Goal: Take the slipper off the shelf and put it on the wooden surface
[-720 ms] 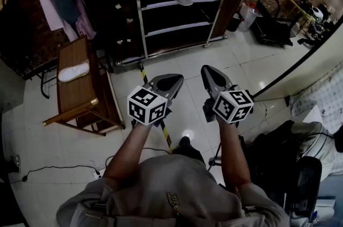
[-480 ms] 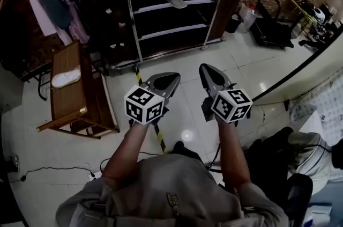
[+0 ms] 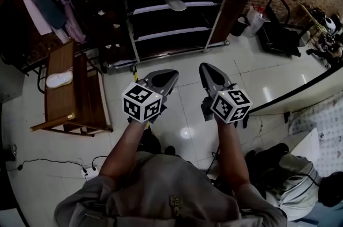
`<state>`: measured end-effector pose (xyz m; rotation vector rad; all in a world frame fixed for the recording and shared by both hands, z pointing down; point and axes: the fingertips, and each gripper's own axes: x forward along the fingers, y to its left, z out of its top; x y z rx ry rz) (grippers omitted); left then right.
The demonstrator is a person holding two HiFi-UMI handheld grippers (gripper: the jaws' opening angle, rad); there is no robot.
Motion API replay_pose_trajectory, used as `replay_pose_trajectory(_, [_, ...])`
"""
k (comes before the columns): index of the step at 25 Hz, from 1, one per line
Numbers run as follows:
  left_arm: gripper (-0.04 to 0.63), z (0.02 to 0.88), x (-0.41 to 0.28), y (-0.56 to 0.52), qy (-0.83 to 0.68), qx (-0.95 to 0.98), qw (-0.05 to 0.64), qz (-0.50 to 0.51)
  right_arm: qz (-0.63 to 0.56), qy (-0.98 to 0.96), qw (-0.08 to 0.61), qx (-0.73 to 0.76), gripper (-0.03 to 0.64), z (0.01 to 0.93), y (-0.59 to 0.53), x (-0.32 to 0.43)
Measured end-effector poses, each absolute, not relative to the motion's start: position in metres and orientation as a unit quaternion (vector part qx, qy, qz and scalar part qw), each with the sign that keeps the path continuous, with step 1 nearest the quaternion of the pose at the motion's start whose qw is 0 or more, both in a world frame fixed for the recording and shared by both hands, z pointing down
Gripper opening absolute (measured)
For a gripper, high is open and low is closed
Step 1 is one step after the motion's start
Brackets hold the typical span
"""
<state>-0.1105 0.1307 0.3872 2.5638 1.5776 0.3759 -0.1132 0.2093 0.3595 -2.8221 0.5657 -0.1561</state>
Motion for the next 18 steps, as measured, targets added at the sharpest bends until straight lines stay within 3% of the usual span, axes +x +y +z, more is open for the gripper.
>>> replay_pose_trajectory(7, [0.003, 0.393, -0.051, 0.165, 0.526, 0.840, 0.059, 0.121, -0.056, 0.193, 0.121, -0.972, 0.000, 0.364, 0.240, -0.051])
replay_pose_trajectory(18, [0.003, 0.401, 0.103, 0.195, 0.519, 0.842, 0.075, 0.128, -0.073, 0.194, 0.096, -0.974, 0.000, 0.371, 0.270, 0.108])
